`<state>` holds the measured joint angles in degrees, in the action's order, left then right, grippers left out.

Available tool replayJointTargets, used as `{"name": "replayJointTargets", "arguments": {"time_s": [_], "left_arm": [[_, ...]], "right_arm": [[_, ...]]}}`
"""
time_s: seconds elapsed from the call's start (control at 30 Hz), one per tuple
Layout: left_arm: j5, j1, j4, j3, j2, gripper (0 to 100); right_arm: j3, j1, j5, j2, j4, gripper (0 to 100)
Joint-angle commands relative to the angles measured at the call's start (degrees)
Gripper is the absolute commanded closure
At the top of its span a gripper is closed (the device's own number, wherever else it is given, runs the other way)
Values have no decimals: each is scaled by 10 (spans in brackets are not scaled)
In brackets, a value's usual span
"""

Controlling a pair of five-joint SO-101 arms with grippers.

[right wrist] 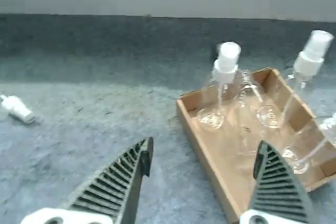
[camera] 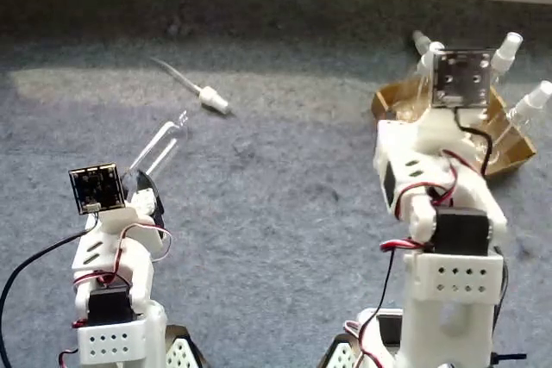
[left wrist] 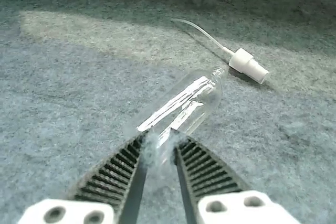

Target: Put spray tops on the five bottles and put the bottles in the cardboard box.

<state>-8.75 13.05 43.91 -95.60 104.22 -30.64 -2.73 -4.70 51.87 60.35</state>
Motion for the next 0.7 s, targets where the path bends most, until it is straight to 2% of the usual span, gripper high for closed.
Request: {"name": "replayJointTargets", "arguments": {"time_s": [0.0, 0.13, 0.27, 0.4, 0.53, 0.67], "left_arm": [[6, 7, -14, 23, 3, 989], [13, 8, -14, 24, 3, 989], [89, 5, -12, 24, 3, 989], [121, 4, -12, 23, 2, 989], [171, -18, -11, 21, 2, 989], [188, -23, -11, 23, 1, 989]], "right_arm": [[-39, -73, 4, 28, 3, 735], [-95, -119, 4, 31, 1, 794], [-134, -144, 4, 32, -51, 892], [-203, -165, 4, 32, -112, 930], [-269, -181, 71, 32, -167, 943], [-305, -181, 82, 32, -196, 993]]}}
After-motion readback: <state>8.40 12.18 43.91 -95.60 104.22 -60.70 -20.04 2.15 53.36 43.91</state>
